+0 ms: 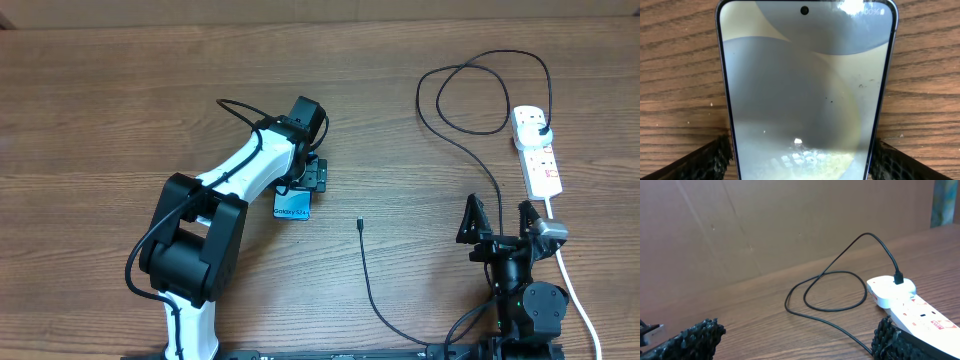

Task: Plug charger to phone and switch on socket

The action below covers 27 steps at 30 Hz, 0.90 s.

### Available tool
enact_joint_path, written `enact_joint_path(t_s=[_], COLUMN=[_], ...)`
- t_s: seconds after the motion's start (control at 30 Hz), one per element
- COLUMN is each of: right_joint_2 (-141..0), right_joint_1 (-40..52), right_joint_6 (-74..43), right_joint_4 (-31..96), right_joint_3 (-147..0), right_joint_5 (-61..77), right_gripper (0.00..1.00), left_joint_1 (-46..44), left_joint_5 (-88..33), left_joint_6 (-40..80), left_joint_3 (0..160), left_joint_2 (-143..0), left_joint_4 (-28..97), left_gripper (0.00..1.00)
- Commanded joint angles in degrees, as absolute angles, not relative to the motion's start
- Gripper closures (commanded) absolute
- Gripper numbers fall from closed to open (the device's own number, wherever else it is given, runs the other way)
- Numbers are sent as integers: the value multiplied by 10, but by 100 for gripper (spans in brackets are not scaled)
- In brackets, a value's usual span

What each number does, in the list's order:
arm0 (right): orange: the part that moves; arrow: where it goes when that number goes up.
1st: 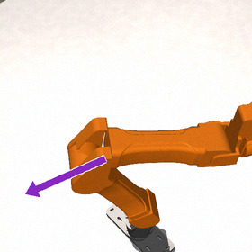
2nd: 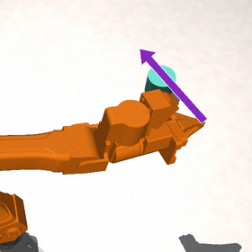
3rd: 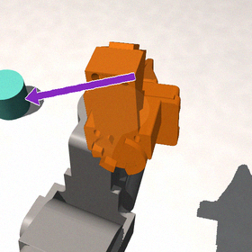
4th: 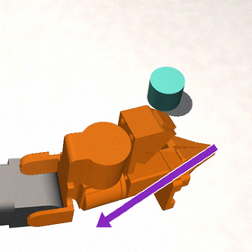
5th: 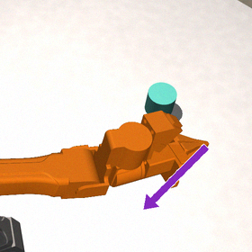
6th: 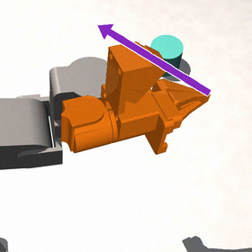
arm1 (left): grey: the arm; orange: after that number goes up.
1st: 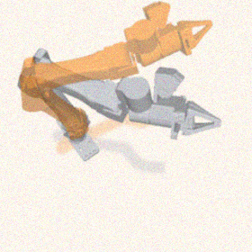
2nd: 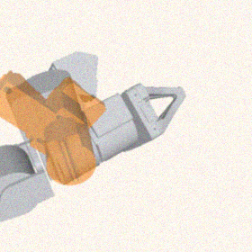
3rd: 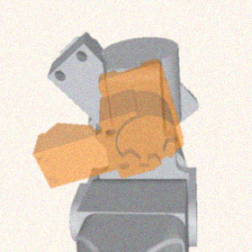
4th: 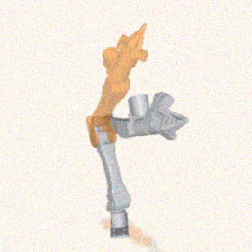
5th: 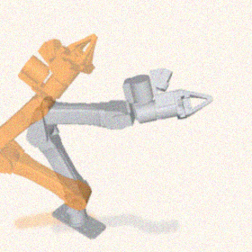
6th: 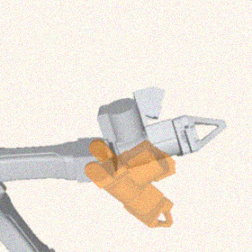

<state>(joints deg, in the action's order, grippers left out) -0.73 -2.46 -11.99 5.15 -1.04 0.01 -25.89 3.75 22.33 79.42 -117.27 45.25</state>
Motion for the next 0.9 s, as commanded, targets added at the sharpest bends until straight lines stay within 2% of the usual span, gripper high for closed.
enact_joint_path(t_s=[0.0, 0.63, 0.8, 0.83, 0.87], right_joint_2=[-2, -2, -2, -2, -2], right_joint_1=[-23, -23, -23, -23, -23], right_joint_6=[-119, -119, -119, -119, -119], right_joint_4=[48, 48, 48, 48, 48], right_joint_3=[-5, -5, -5, -5, -5], right_joint_5=[1, 1, 2, 2, 4], right_gripper=[0, 0, 0, 0, 0], left_joint_1=[-262, -239, -240, -241, -243], left_joint_5=[49, 0, 6, 6, 8], left_joint_6=[229, 227, 227, 227, 228], left_joint_3=[791, 791, 791, 791, 791], left_joint_2=[-1178, -1178, -1178, -1178, -1178], left_joint_4=[454, 457, 456, 456, 456], left_gripper=[10, 14, 7, 0, 0])
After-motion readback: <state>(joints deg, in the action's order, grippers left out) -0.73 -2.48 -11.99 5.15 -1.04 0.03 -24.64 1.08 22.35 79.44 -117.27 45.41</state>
